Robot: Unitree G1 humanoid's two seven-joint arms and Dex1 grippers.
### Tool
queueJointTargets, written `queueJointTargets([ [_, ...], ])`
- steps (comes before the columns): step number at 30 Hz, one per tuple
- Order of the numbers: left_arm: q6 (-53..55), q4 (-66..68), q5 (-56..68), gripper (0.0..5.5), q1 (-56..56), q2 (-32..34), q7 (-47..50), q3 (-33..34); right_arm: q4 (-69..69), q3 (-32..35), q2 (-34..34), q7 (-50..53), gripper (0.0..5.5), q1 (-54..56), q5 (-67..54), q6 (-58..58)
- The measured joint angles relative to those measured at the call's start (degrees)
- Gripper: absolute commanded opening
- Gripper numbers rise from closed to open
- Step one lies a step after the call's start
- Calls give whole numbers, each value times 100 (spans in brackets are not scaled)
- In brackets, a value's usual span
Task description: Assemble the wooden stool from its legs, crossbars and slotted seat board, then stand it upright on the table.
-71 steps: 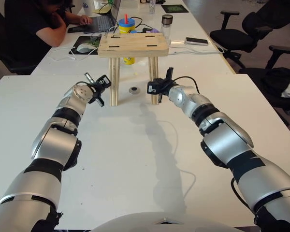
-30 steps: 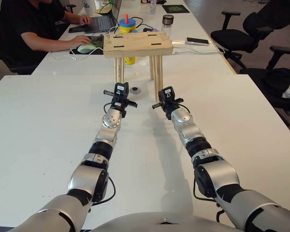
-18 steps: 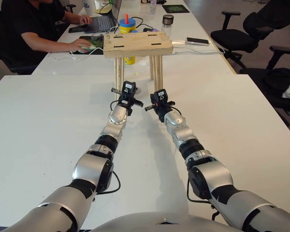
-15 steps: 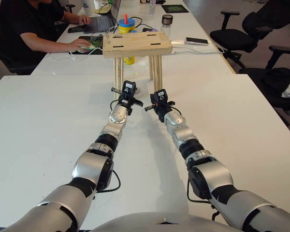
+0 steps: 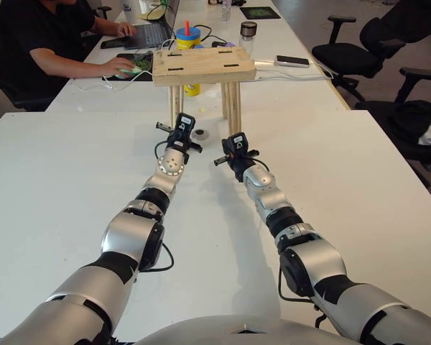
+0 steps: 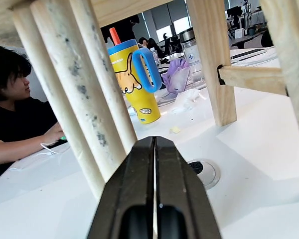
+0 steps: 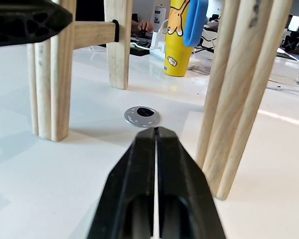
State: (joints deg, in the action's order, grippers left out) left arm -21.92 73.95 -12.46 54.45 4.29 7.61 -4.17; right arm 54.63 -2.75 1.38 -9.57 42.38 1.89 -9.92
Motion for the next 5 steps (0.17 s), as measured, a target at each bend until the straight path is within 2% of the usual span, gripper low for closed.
queueJointTargets([
  [5, 4, 50, -107, 3, 98, -53, 29, -33, 0, -41, 36, -23, 0, -13, 2, -1],
])
